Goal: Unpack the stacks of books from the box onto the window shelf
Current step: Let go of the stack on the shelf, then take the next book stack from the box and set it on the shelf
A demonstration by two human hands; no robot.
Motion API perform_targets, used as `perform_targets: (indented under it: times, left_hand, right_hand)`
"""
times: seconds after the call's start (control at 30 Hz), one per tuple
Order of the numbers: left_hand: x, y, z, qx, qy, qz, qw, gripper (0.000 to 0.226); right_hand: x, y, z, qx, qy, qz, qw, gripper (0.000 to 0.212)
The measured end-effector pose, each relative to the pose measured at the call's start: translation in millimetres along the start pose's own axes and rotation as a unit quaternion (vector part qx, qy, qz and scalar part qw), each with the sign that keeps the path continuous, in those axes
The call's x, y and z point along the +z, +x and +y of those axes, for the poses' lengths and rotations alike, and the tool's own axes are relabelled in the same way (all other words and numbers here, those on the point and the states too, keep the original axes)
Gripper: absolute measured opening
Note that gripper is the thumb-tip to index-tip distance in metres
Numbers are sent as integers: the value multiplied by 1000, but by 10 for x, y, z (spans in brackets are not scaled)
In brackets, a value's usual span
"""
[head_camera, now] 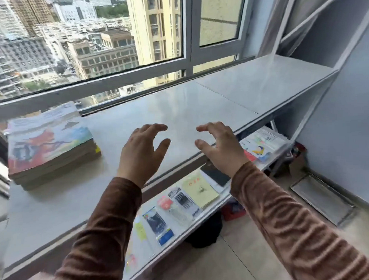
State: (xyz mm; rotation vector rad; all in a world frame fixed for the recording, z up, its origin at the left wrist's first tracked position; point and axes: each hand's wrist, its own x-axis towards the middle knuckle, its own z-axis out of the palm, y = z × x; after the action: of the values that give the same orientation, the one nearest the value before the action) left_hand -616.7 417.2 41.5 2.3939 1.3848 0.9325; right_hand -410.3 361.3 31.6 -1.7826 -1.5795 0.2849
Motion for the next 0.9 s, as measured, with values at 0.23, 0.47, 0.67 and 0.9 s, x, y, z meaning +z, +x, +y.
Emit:
perform_targets:
  times: [0.23,0.47,0.67,0.9]
  left_hand:
    - [1086,-78,1365,101,-42,-99,989,33]
    - [2429,-634,3122,148,-71,-215,963,31]
    - [3404,-1018,4406,187,-63,-319,927,27]
    - [4579,-1002,5481,230,-69,-391,888,25]
  right_hand:
    - [-1048,-909,1263,102,-65,70,990,31]
    - [-2285,-2261,2693,207,-127,93,966,32]
    - [-3189,-3142,3685,296,-140,89,941,32]
    - [-3839,-3548,4815,375,-130,105,912,30]
